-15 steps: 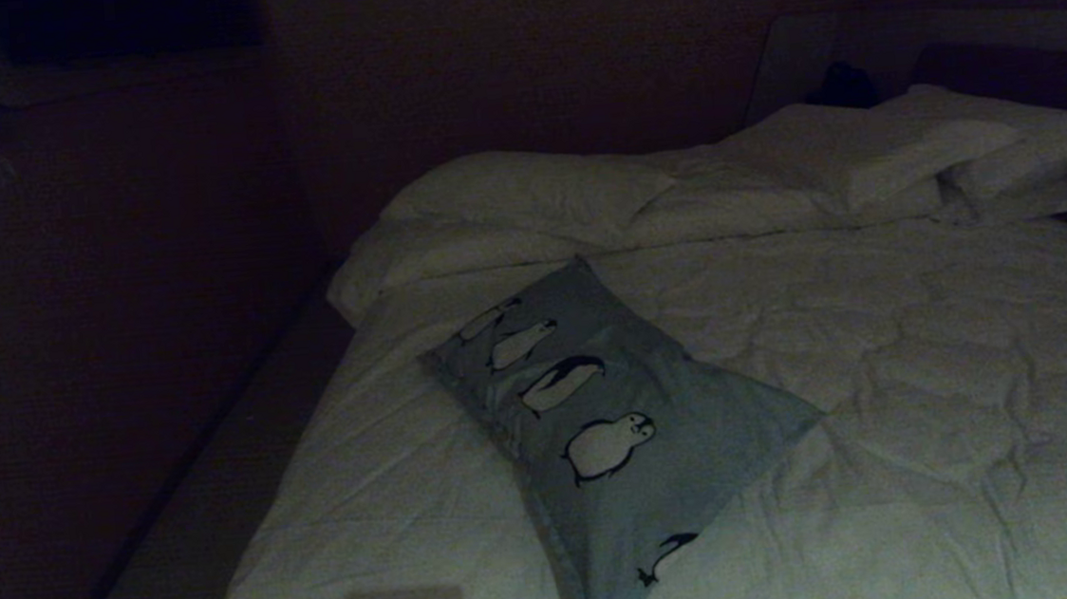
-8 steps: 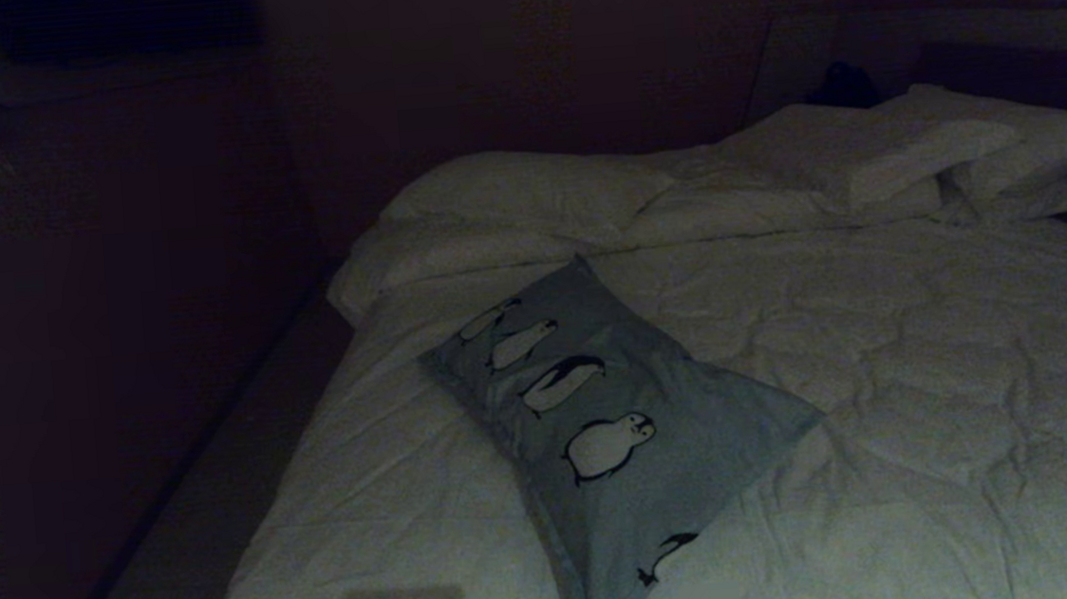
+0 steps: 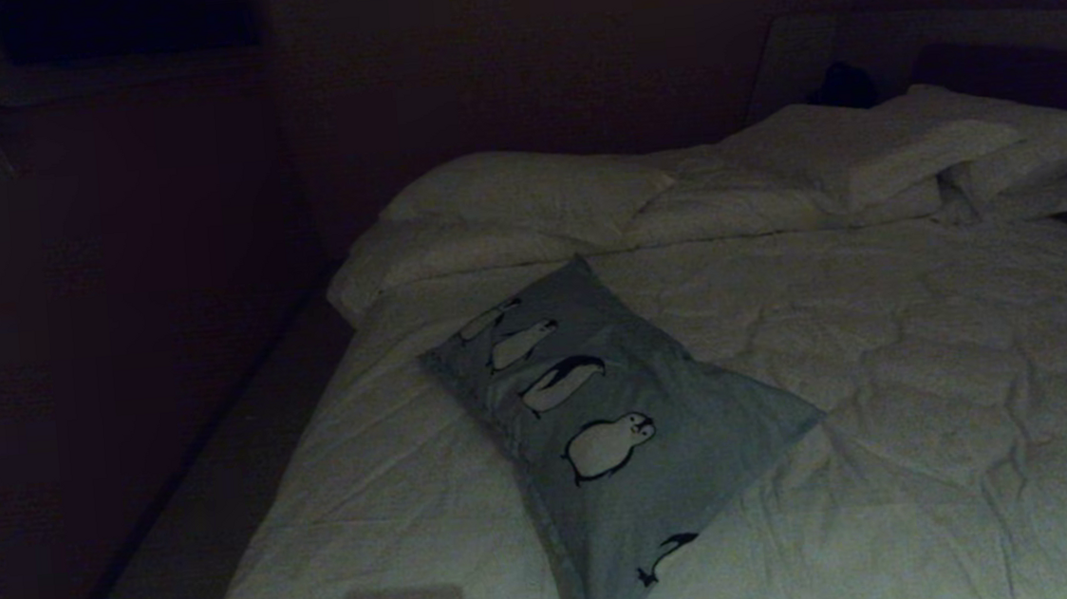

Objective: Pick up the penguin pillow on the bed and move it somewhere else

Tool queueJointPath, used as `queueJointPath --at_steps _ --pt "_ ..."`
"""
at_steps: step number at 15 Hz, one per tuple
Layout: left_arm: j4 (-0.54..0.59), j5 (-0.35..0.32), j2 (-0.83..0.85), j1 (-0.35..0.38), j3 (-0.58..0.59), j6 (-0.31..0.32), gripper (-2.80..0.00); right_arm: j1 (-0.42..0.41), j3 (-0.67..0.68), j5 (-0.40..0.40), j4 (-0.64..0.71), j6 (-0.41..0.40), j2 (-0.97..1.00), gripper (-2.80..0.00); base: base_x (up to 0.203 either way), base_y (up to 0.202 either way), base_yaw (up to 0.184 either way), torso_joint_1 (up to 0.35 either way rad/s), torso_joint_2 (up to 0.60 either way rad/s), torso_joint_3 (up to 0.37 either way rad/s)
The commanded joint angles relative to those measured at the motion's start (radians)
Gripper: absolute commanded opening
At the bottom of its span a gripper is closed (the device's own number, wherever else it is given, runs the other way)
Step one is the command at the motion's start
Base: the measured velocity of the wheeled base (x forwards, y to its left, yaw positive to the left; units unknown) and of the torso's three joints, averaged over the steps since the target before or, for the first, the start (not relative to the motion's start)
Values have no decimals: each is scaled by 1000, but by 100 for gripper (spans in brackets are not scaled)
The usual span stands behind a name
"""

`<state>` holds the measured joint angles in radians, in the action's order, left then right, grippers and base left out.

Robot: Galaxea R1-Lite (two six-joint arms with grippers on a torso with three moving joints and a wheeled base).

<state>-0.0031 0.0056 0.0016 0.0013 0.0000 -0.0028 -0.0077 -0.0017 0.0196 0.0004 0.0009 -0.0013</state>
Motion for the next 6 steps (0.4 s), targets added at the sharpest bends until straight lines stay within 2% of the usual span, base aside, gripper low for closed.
queueJointPath --at_steps 1,6 --pt "0 1 0 0 0 0 -280 0 0 0 0 1 1 -280 0 0 0 0 0 0" --pt "0 1 0 0 0 0 -280 0 1 2 0 2 1 -280 0 0 0 0 0 0"
